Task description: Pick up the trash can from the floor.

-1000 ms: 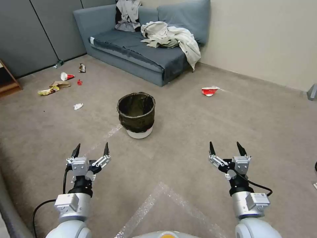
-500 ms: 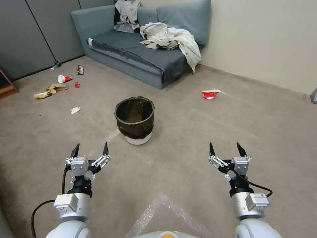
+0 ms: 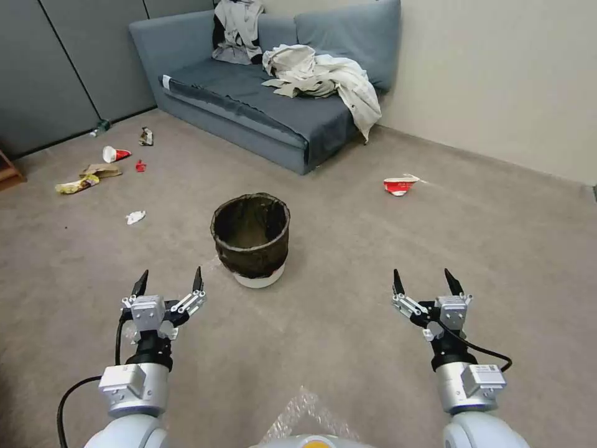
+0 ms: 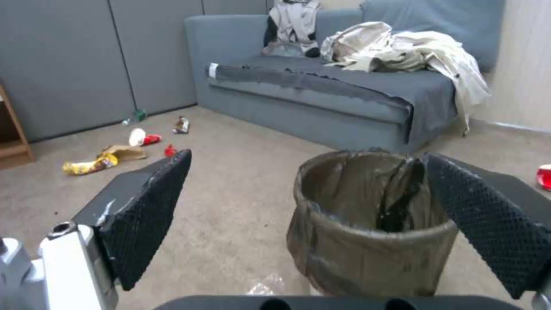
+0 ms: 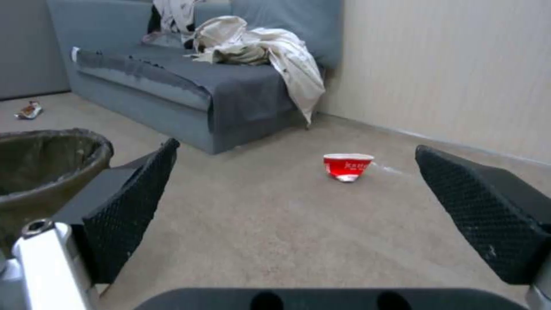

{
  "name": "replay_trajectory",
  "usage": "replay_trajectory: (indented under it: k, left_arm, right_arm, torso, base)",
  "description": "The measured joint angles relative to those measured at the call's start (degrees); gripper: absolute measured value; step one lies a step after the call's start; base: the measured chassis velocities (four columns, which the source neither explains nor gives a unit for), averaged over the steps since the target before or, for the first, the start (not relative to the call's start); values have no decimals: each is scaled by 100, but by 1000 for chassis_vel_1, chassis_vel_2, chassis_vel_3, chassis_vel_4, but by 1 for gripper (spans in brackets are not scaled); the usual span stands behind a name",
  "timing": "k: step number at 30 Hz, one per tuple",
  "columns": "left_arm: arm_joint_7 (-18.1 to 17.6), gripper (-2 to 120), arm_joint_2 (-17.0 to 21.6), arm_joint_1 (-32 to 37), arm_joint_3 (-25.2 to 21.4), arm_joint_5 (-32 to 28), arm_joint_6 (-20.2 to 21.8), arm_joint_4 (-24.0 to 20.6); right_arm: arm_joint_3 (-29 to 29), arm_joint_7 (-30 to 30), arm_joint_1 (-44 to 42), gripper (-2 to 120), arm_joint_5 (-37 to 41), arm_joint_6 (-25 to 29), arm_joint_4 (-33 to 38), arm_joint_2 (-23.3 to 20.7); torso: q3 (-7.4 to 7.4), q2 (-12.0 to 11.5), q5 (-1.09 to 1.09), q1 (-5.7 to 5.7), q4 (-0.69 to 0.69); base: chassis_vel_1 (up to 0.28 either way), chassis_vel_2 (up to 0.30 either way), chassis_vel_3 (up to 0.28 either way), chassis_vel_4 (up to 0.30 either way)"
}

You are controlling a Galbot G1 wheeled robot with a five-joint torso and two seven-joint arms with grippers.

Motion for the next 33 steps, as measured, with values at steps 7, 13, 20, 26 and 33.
replay_trajectory:
  k: [7,13,20,26,33]
  left_arm:
    - [-11,100,7,-8,-4,-16,4,-3]
    - [-35,100,2,-13,-1,-17,4,-3]
    - [-40,100,1,-27,6,-28,19,14]
    - [-54,100,133,-127,-14,-315,263,49]
    - [-300,100,564,-650,-94,-984,913,323]
  right_arm:
    - [1,-29,3,100,-4,22,-5,3]
    - [-1,-68,-10,100,-5,47,-12,6]
    - [-16,-76,-4,100,-5,55,-27,6]
    - [-32,-22,8,100,-17,62,-61,2]
    - [-51,-8,21,100,-15,71,-91,-18]
  torso:
    - [0,0,0,0,0]
    - [0,0,1,0,0]
    - [0,0,-1,0,1]
    - [1,0,0,0,0]
    - [0,0,-1,0,0]
  base:
    - [-154,157,153,-147]
    - [-154,160,138,-170]
    - [-154,136,157,-132]
    - [-114,106,111,-112]
    - [-26,25,21,-31]
